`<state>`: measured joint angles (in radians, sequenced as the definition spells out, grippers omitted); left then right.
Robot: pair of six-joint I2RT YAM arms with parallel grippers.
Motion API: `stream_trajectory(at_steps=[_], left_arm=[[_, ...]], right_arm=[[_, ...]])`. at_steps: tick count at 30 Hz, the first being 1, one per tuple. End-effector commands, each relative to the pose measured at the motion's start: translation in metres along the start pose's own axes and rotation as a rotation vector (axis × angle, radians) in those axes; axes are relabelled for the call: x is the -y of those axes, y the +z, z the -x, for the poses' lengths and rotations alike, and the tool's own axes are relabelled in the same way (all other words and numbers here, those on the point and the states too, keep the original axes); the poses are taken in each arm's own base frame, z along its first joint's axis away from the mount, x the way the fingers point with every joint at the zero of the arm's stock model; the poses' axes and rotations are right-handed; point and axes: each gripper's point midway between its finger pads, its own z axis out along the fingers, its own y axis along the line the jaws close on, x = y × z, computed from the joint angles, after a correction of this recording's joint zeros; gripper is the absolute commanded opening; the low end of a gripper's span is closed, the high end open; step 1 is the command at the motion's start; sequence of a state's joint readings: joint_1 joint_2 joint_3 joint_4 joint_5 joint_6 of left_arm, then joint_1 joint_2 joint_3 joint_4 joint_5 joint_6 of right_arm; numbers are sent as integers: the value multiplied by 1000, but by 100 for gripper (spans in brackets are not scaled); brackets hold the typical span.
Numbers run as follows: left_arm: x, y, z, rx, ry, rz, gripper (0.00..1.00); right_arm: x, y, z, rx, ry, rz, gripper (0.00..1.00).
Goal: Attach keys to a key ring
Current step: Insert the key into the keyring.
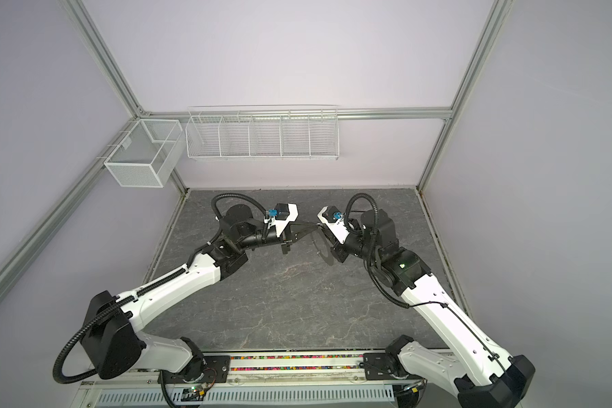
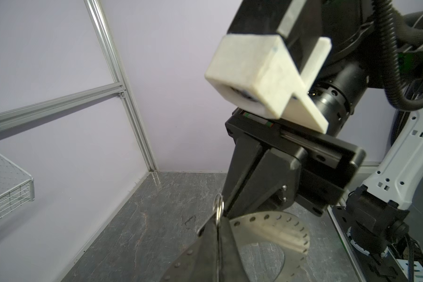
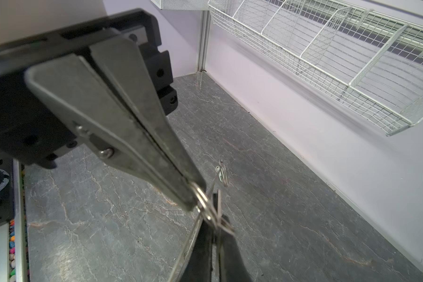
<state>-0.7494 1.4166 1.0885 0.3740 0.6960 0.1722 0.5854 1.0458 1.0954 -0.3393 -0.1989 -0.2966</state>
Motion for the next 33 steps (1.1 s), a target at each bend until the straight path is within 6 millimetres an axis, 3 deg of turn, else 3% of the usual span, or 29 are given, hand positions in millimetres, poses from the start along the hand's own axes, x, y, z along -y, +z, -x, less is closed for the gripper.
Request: stream_trajectory(at_steps=[1,17,33], left_arm=[[-17,-2,23,69,1,53,0],[-24,-5,25,104,-10,79,0],[-16,-2,21,105,-20,22,0]], right_arm=[[-3,2,2,-2,-44,-3,7],[-4,13,-12,-66,-66,-26,7],[-20,20,-9,-60,-88,64,7]])
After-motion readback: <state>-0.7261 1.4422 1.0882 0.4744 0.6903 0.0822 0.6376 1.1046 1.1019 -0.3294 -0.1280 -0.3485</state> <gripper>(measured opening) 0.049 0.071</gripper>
